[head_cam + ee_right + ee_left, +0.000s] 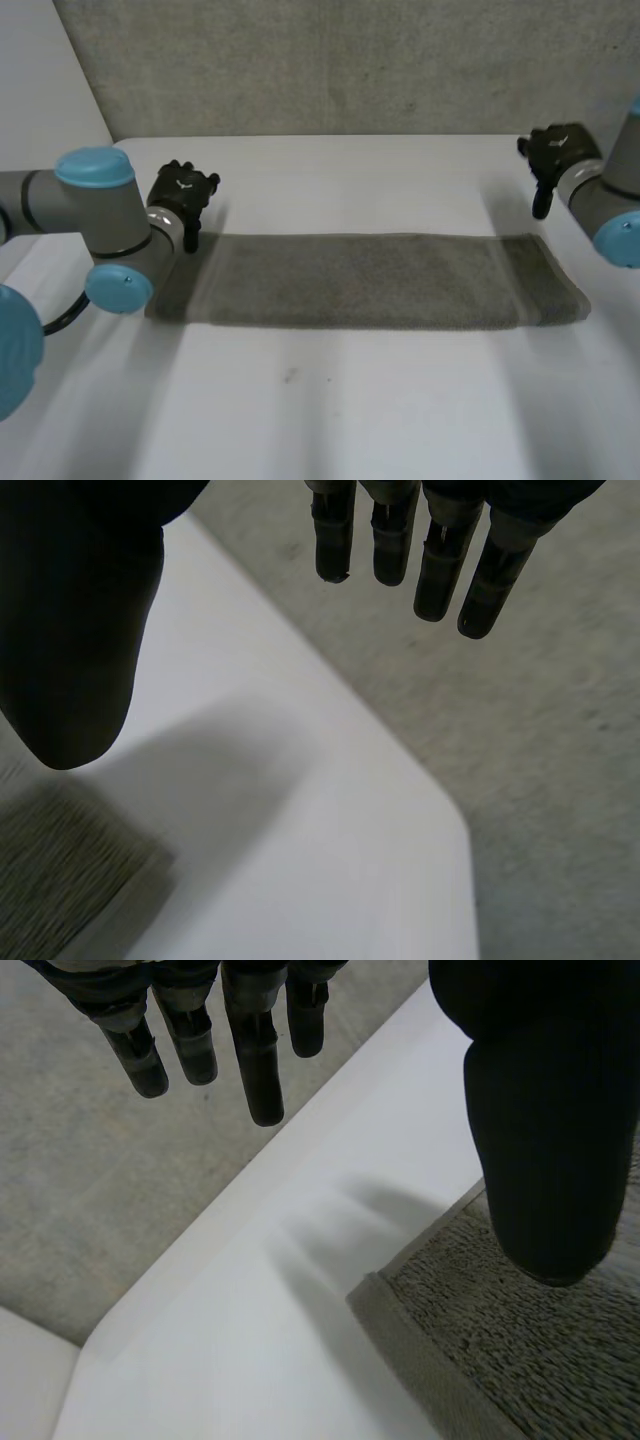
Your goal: Fold the towel.
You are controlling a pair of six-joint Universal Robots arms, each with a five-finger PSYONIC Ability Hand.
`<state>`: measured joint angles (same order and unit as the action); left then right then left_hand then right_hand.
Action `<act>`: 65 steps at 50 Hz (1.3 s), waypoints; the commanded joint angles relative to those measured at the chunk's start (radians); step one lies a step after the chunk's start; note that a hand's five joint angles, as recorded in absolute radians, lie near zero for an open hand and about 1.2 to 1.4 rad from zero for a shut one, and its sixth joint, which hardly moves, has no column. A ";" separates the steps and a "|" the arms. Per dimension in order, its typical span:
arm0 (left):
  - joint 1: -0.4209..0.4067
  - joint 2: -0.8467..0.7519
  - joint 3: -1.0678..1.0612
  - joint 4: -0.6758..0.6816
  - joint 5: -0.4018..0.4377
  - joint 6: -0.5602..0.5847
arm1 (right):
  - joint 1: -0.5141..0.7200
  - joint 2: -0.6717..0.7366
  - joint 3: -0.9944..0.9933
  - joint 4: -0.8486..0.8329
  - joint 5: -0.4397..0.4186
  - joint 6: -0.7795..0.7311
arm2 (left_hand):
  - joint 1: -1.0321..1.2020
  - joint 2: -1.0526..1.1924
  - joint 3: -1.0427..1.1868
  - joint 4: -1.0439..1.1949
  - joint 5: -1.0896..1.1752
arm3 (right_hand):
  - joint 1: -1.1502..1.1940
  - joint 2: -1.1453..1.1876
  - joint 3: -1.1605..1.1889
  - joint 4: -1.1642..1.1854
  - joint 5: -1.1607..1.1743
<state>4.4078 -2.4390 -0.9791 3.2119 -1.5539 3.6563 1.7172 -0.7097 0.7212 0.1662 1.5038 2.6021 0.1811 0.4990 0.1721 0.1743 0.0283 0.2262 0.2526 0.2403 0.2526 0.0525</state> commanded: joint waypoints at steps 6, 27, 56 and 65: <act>0.004 0.352 -0.438 0.087 -0.005 -0.102 | -0.051 -0.329 0.377 -0.016 -0.062 0.085 | -0.007 -0.325 0.002 0.000 -0.028 | -0.052 -0.078 -0.066 -0.078 -0.052; 0.004 0.589 -0.857 0.387 -0.006 -0.162 | -0.143 -0.568 1.127 -0.340 -0.209 -0.005 | -0.007 -0.325 0.002 0.000 -0.028 | 0.055 0.029 0.041 0.029 0.055; 0.002 0.588 -0.866 0.388 -0.006 -0.163 | -0.192 -0.415 1.106 -0.494 -0.214 -0.091 | -0.007 -0.325 0.002 0.000 -0.028 | 0.531 0.505 0.517 0.505 0.530; 0.002 0.588 -0.868 0.388 -0.006 -0.163 | -0.194 -0.413 1.107 -0.491 -0.237 -0.089 | -0.007 -0.325 0.002 0.000 -0.028 | 0.558 0.531 0.543 0.531 0.557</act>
<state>4.4100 -1.8517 -1.8457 3.6003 -1.5601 3.4928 1.5240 -1.1234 1.8265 -0.3259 1.2855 2.5117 0.1721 0.4991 0.1643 0.1658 0.0238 0.7657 0.7680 0.7649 0.7675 0.5901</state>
